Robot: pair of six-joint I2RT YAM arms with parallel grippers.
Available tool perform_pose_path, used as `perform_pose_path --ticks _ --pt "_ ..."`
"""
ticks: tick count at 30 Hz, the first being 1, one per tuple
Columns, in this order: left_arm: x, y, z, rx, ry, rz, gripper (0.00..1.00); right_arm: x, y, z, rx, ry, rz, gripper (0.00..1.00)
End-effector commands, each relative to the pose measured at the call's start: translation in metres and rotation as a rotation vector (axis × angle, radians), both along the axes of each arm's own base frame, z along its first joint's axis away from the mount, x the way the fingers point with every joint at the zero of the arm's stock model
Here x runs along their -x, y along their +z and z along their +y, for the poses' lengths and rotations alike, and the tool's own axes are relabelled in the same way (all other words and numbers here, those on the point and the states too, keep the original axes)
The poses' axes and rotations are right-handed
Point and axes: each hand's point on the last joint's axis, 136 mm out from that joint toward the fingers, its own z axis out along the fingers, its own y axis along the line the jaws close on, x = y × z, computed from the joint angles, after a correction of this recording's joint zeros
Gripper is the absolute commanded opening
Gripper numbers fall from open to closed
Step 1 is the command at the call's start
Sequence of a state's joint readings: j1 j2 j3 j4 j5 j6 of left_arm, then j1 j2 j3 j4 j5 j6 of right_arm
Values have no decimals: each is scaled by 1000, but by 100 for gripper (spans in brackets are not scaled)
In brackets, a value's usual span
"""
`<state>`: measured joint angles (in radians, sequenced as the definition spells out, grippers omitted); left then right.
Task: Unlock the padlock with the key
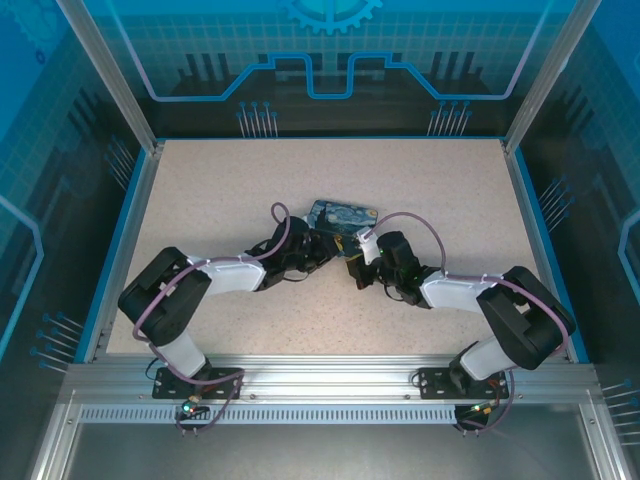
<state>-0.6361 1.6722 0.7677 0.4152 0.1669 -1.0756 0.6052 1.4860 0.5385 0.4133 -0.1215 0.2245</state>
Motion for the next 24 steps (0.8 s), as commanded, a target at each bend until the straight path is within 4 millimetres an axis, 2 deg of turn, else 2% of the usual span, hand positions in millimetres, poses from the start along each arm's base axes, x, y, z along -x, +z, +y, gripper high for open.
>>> perform_pose_path --ticks 1,10,21,24 --pt "16 10 -11 33 -49 16 11 -17 65 33 -148 118 -213 0" --pt "18 26 -8 25 -52 6 11 -20 56 36 -124 128 -224 0" --pt "15 8 -7 -16 -47 29 11 -14 85 36 -180 139 -266 0" --pt "14 2 -7 -21 -43 33 11 -11 86 39 -200 145 -241 0"
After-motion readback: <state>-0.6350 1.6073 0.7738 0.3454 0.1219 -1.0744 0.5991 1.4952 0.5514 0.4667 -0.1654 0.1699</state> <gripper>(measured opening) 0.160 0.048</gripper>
